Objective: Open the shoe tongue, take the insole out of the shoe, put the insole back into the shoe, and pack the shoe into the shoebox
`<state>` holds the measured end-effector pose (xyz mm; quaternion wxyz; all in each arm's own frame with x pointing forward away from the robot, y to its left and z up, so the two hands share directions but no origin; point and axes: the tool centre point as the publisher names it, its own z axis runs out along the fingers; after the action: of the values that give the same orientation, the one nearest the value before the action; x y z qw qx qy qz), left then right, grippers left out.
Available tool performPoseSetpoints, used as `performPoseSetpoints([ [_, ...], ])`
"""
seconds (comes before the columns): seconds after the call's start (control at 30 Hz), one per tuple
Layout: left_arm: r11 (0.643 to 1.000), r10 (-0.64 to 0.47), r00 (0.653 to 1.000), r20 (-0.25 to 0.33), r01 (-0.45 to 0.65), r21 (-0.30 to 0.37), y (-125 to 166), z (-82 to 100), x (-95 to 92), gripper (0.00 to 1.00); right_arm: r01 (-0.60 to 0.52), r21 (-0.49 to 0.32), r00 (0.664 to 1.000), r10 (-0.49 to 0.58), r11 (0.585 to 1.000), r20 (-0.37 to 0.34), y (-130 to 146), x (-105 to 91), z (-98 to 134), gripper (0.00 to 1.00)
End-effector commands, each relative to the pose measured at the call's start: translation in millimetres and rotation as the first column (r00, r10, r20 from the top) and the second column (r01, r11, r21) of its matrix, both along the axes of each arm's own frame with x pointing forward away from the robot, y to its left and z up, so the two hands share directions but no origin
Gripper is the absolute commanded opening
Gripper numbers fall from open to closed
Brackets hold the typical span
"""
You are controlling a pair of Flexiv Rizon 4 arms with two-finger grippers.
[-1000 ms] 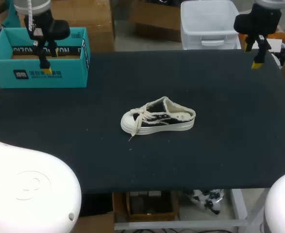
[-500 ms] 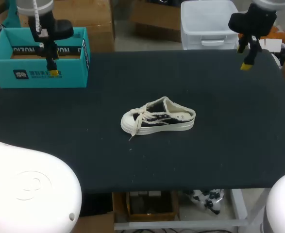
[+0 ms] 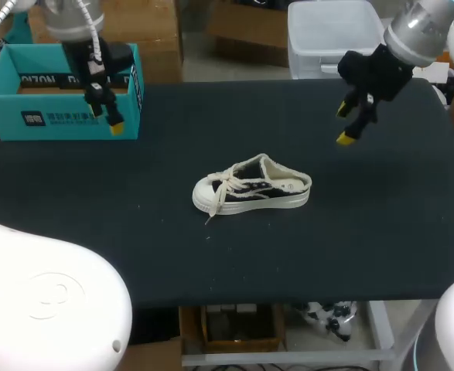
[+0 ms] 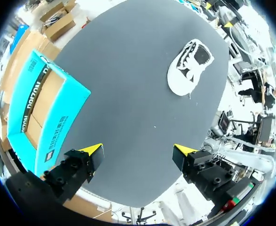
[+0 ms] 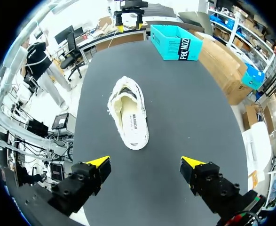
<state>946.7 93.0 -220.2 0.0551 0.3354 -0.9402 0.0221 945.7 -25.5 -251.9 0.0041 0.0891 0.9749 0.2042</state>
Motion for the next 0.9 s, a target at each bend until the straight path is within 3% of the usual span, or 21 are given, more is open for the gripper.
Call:
performPoseSetpoints([
  [0.03,0.999,0.032,0.999,-0.014,-0.032,-0.009,3,-2.1,4.3,1.00,0.036,0.034,0.995,-0.039,0.999,0.094,-5,-5.6,-9,1.00],
  [0.3,0.999,0.032,0.999,-0.014,-0.032,-0.009,3,-2.1,4.3,1.00,0.036,0.034,0.995,-0.039,0.999,0.094,-5,-5.6,-9,1.00],
  [0.33,0.995,0.094,0.995,-0.030,-0.094,-0.023,-4,0.9,1.7,1.00,0.036,0.034,0.995,-0.039,0.999,0.094,-5,-5.6,-9,1.00],
  [0.4,0.978,0.208,0.977,-0.053,-0.208,0.001,-19,0.3,-4.7,1.00,0.079,0.066,0.995,-0.083,0.995,0.050,-6,1.4,-13,1.00],
  [0.6,0.904,0.424,0.905,-0.042,-0.420,0.077,-54,-18.6,-30.4,1.00,0.035,0.108,0.999,-0.035,0.994,-0.009,10,-1.6,-42,1.00],
  [0.7,0.875,0.481,0.876,-0.023,-0.478,0.079,-67,-22.1,-39.5,1.00,0.021,0.149,0.999,-0.016,0.989,-0.032,18,-4.8,-54,1.00],
  [0.77,0.875,0.480,0.877,-0.031,-0.477,0.082,-74,-23.4,-45.5,1.00,0.029,0.165,0.998,-0.019,0.986,-0.061,23,-7.0,-63,1.00],
  [0.9,0.845,0.531,0.847,0.010,-0.531,0.066,-89,-28.0,-54.6,1.00,0.048,0.183,0.994,-0.029,0.982,-0.103,32,-14.7,-78,1.00],
])
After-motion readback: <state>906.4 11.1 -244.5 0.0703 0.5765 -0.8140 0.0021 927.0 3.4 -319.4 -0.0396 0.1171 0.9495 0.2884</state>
